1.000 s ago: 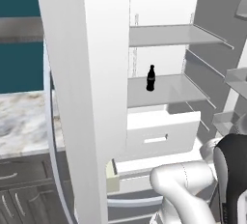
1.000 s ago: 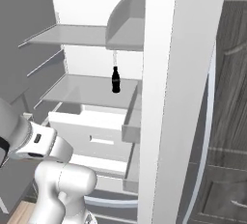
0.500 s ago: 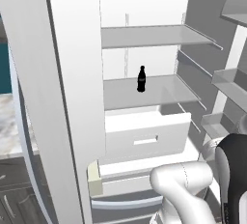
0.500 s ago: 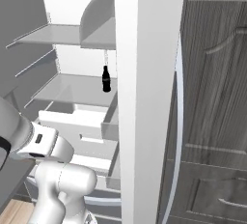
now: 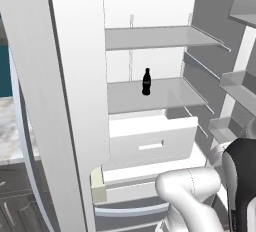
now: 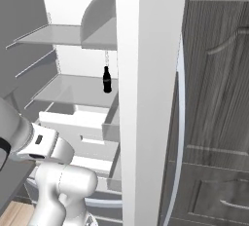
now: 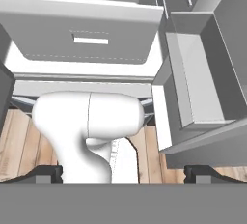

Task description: Open the fridge, grab two sodas, and place both sodas inside the bowl with ice on the dining counter.

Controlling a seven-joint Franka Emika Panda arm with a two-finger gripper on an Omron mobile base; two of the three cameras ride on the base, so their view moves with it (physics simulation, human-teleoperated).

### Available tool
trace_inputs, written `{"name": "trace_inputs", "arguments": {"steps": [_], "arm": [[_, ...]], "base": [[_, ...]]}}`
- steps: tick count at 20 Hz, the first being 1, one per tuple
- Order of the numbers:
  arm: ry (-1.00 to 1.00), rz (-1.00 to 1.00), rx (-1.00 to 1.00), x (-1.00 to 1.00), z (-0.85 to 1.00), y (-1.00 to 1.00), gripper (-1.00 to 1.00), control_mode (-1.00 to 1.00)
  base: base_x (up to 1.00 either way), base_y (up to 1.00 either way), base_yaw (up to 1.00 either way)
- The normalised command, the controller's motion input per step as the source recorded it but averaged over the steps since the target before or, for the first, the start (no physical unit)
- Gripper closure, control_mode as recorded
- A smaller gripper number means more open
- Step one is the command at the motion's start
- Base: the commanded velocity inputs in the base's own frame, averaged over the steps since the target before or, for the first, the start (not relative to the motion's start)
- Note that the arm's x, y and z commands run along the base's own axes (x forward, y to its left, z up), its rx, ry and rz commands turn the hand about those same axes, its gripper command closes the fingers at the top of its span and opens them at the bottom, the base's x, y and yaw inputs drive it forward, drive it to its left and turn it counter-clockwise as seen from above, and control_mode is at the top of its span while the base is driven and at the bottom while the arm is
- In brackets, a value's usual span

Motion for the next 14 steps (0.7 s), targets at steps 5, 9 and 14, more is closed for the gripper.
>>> {"name": "trace_inputs", "arguments": {"steps": [5, 9, 14], "arm": [[-0.30, 0.03, 0.08, 0.13, -0.03, 0.13, -1.00, -1.00], [-0.32, 0.06, 0.13, 0.52, 0.00, 0.39, -1.00, -1.00], [-0.24, 0.00, 0.09, 0.58, 0.00, 0.59, -1.00, -1.00]], "base": [[0.00, 0.00, 0.00], [0.00, 0.00, 0.00], [0.00, 0.00, 0.00]]}}
